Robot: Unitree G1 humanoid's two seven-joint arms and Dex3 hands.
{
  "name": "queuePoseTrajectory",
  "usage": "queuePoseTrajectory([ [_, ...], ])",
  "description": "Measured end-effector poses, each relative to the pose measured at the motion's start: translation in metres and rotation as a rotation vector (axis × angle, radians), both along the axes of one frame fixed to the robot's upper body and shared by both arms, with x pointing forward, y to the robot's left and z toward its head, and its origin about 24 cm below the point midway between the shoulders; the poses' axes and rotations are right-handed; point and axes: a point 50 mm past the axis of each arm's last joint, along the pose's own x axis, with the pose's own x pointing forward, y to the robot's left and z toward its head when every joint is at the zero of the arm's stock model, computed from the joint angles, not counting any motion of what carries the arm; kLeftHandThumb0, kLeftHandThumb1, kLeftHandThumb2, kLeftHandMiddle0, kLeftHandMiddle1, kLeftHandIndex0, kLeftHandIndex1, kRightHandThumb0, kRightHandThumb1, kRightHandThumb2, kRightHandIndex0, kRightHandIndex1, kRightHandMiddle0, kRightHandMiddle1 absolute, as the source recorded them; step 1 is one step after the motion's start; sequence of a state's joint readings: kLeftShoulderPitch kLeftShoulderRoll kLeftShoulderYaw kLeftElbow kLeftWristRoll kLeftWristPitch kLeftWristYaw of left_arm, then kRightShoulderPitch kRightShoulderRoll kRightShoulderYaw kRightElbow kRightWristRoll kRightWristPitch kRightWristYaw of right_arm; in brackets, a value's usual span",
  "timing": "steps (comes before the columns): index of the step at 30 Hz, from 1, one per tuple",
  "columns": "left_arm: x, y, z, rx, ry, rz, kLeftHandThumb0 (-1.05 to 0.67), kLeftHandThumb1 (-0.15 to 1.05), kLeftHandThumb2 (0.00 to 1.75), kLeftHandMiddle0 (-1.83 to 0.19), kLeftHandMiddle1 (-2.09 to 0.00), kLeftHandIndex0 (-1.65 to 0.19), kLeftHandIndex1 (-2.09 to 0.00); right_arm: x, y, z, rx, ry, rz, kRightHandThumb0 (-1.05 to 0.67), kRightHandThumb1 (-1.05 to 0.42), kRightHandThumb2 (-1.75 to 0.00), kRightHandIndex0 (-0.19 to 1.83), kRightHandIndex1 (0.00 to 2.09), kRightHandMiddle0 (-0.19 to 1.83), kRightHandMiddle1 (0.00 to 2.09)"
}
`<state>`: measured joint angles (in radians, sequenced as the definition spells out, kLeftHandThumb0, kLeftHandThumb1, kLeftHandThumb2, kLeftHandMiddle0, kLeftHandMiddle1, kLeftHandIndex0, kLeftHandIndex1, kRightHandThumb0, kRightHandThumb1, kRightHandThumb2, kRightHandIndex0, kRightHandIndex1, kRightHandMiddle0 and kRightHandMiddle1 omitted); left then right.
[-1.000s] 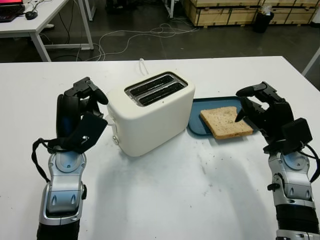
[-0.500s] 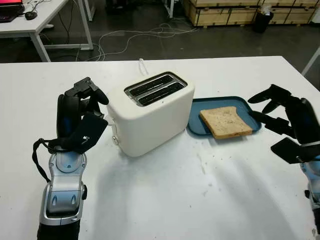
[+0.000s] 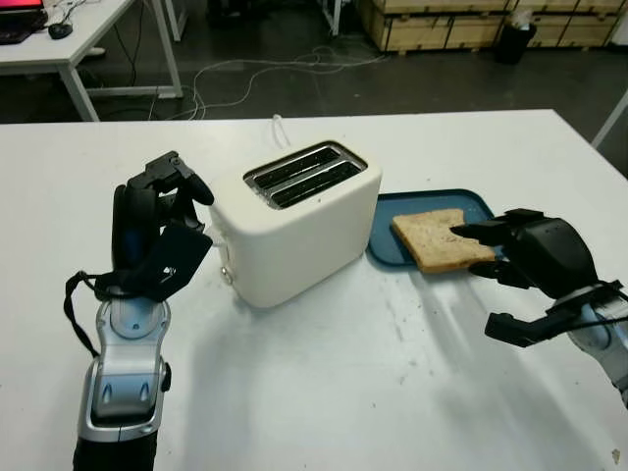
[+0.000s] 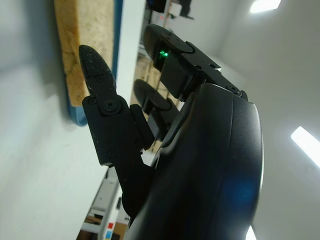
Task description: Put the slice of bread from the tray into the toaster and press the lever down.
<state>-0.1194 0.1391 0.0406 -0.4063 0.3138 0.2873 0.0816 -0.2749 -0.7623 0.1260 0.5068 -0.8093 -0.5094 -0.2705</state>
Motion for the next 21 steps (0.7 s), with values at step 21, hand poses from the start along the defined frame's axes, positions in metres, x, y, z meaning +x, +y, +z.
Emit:
queuePoseTrajectory([
  [21, 0.001, 0.002, 0.0, 0.001, 0.008, -0.007, 0.16, 0.83, 1.12, -1.17, -1.75, -0.78, -1.75, 0.012, 0.011, -0.002, -0.117, 0.091, 0.044, -0.44, -0.72, 0.0, 0.64, 0.01, 0.54, 0.01],
])
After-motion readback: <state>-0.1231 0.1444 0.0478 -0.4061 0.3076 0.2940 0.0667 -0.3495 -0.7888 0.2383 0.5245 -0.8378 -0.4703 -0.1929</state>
